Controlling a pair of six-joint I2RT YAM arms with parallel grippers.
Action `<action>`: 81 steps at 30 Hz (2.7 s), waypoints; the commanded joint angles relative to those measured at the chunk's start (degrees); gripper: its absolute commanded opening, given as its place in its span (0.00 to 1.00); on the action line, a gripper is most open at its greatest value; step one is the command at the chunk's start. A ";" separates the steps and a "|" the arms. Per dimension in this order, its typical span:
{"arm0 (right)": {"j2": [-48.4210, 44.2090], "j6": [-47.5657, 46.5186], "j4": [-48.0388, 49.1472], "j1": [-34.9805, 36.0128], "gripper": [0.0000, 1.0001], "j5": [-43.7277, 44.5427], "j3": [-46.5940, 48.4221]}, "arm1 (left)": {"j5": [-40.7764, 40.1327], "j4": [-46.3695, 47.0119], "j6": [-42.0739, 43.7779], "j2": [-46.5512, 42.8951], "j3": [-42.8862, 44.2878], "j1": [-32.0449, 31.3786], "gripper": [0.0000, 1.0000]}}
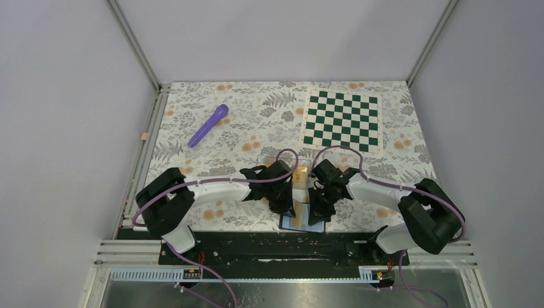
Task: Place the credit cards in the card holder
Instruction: Turn over the card slot in the card holder, then pick up the credit card from the storage box.
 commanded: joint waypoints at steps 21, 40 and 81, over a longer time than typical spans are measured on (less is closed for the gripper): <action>-11.59 -2.87 -11.38 -3.09 0.20 12.25 8.70 | 9.02 8.87 -0.12 1.81 3.40 -0.50 0.45; -7.23 -3.75 -11.48 -11.35 0.40 4.47 17.30 | 10.75 18.36 1.89 -10.66 0.25 8.36 0.46; 21.77 -10.34 -11.25 -16.64 0.34 -5.49 33.04 | 6.61 -16.54 15.93 24.60 32.52 20.47 0.27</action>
